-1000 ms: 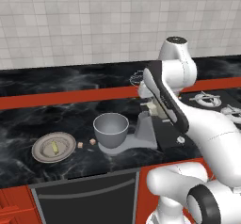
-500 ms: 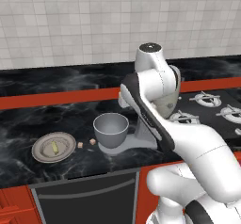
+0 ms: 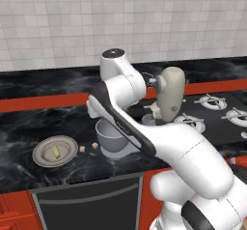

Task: Add butter and sugar cubes to the stand mixer bowl and then turn on the stand mixer to begin making frosting.

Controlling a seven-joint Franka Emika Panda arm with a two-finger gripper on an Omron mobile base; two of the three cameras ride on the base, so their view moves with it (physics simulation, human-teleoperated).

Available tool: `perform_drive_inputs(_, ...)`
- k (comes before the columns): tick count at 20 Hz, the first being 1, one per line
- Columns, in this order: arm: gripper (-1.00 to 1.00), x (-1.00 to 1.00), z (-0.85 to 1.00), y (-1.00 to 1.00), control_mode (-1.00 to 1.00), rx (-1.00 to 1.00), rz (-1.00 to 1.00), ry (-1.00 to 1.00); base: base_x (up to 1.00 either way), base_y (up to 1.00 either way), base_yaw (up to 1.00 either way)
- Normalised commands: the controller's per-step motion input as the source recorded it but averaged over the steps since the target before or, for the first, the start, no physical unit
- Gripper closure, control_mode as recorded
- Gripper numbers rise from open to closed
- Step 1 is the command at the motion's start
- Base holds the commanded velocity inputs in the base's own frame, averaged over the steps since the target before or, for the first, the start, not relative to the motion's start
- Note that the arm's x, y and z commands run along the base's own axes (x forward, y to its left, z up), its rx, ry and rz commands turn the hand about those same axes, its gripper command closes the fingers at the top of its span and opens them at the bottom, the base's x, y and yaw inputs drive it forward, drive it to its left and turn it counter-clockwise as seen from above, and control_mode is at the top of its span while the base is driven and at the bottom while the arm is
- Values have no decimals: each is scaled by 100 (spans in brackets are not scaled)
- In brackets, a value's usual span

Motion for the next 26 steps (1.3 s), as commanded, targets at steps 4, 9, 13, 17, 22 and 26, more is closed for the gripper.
perform_drive_inputs(4,-100,0,-7,93,-100,0,0,11,0,0,0)
perform_drive_inputs(9,-100,0,-23,86,-100,0,0,11,0,0,0)
perform_drive_inputs(13,-100,0,-44,71,-100,0,0,11,0,0,0)
perform_drive_inputs(17,-100,1,-52,63,-100,0,0,15,0,0,0)
perform_drive_inputs(22,-100,15,-51,55,-100,0,0,14,0,0,0)
perform_drive_inputs(26,-100,40,-43,39,-100,0,0,13,0,0,0)
